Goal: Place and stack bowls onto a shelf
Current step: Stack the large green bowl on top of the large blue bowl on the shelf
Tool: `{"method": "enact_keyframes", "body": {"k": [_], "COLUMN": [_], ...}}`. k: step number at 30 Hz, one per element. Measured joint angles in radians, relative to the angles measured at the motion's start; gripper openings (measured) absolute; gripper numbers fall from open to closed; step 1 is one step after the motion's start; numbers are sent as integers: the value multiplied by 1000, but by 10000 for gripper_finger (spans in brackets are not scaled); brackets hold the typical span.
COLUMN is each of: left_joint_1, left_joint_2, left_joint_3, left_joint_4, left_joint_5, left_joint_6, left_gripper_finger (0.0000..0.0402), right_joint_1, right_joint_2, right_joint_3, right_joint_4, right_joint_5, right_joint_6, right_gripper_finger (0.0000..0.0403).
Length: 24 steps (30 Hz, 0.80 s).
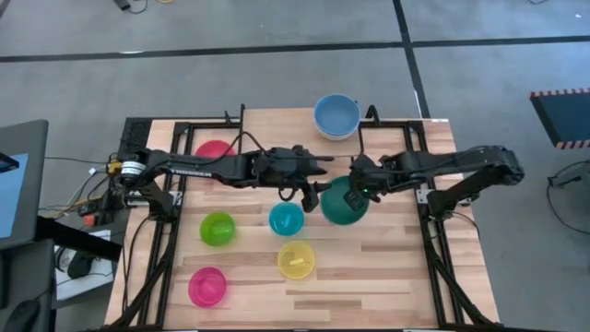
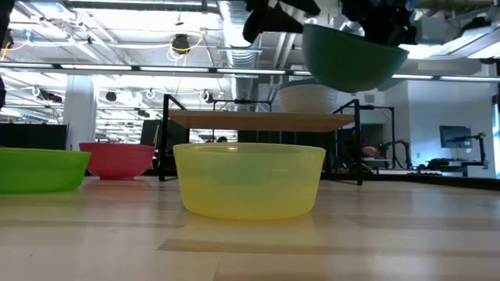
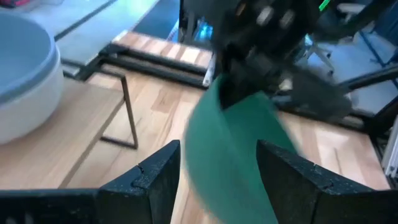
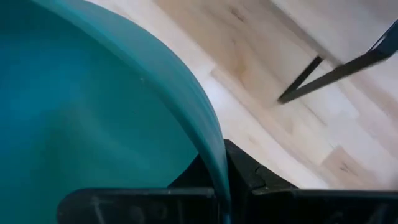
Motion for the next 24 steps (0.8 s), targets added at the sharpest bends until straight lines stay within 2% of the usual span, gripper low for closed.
{"method": "enact_keyframes", "body": {"k": [11, 15, 21, 24], "left_joint_1": [-1, -2, 0, 1], "left_joint_2": [15, 9, 8, 8], "left_joint_3": [4, 6, 5, 5], "left_joint_4": [-43, -56, -58, -69], "left_joint_5": [-14, -30, -91, -110], "left_joint_6": [-9, -33, -36, -32], "left_gripper_finger": [186, 137, 23, 10], "right_joint_1": [-22, -23, -24, -24], "right_joint_2": [19, 19, 20, 19], "right_joint_3": [95, 125, 127, 127], "right_joint_4": [-34, -35, -41, -34], "right_joint_5": [-13, -22, -47, -51], "right_joint_6": [-46, -62, -45, -40], "right_gripper_finger": [28, 29, 29, 30]}}
